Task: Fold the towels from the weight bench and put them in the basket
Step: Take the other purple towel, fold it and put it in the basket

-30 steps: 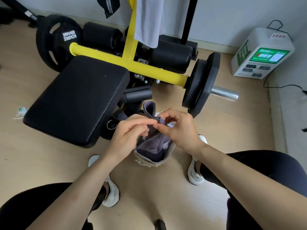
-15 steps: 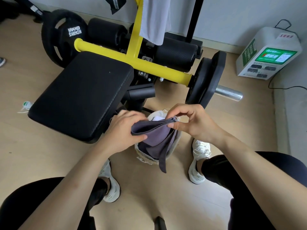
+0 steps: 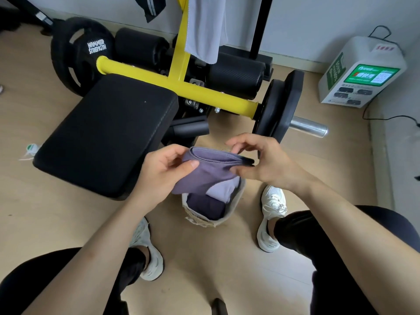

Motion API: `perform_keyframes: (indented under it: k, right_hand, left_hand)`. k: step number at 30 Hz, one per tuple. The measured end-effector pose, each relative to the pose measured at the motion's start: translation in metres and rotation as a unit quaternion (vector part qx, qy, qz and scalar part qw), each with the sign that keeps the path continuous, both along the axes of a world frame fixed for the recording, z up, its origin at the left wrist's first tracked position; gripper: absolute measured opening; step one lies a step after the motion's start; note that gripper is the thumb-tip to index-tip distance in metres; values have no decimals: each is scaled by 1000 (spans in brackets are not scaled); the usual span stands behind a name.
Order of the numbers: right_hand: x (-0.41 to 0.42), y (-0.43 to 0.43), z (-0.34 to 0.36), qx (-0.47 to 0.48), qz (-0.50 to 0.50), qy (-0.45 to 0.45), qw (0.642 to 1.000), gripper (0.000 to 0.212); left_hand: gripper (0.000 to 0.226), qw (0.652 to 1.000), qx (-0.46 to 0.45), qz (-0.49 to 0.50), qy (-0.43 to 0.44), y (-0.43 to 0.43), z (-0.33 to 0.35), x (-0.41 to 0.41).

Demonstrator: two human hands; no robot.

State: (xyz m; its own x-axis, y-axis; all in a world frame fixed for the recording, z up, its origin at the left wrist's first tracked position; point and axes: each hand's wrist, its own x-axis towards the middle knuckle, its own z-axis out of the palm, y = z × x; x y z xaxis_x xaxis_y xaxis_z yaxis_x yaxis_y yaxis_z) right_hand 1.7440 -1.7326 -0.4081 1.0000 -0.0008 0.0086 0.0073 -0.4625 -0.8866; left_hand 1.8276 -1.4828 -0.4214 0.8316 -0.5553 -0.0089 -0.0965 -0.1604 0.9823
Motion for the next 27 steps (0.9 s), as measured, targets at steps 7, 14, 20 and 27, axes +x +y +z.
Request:
perform_keyframes:
  k: [7, 14, 20, 27]
  right_hand:
    - [8, 46, -2, -75, 16, -54, 996, 30]
    - [5, 47, 0, -30, -15, -69, 997, 11]
    - [-2, 30, 21, 83, -78, -110, 987, 9]
    - [-4, -8, 31, 75, -185, -122, 972, 9]
  left_hand:
    - [15, 999, 1, -31, -14, -4, -5, -5]
    - [19, 999, 7, -39, 18, 1, -11, -4]
    - [19, 992, 99, -57, 50, -3, -44, -12]
    - [15, 973, 203, -79, 81, 4, -87, -18]
